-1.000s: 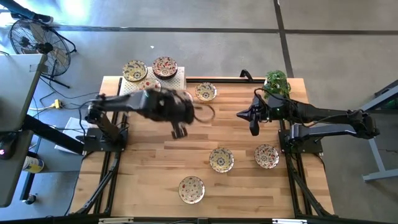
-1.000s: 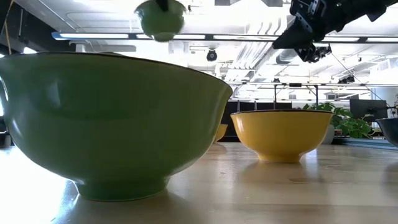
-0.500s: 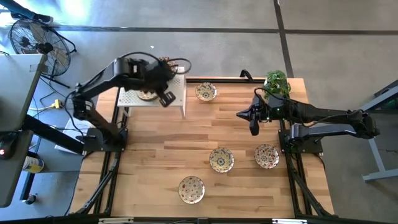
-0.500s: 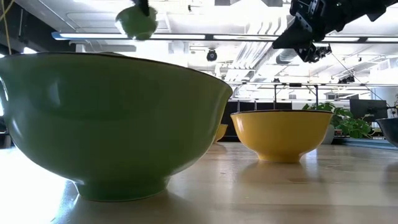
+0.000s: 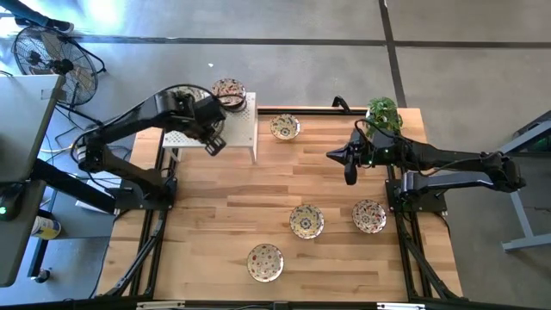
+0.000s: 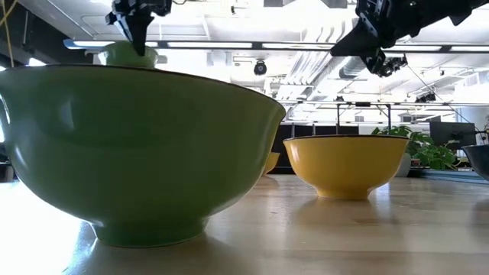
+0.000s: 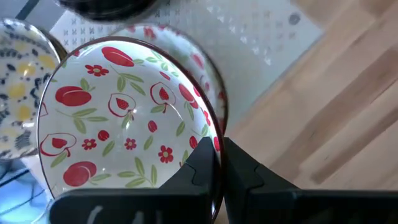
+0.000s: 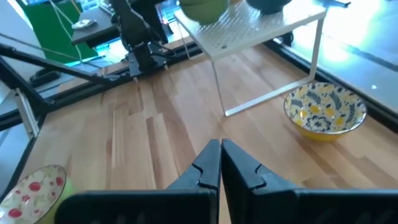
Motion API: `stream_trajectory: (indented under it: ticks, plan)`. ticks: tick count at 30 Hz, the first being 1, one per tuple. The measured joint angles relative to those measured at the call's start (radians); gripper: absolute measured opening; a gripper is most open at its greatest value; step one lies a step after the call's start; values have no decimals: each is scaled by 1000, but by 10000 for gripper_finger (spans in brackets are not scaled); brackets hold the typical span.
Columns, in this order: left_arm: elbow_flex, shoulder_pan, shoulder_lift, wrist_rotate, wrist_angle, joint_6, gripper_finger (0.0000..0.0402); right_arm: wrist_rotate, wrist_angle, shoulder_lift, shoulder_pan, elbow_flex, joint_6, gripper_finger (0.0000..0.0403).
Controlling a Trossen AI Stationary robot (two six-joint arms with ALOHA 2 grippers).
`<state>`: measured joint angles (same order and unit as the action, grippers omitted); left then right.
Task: Pick & Place Mini bowls
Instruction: Stack the green patterned bowl on the stacked green patterned bowls on the shelf
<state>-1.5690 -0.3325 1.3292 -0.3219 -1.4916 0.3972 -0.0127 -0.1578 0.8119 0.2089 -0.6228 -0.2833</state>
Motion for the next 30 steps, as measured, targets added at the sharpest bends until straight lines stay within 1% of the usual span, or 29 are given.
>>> stream_trajectory:
  ticks: [9,17,30]
  plan:
    - [-2,-1,-4,-52,55,-32,4,26,21,0,0,0,-3,1]
    - [-2,-2,21,-55,93,-57,4,32,23,0,0,0,-5,1]
    - [-1,-2,54,-66,86,-75,4,33,25,0,0,0,-5,1]
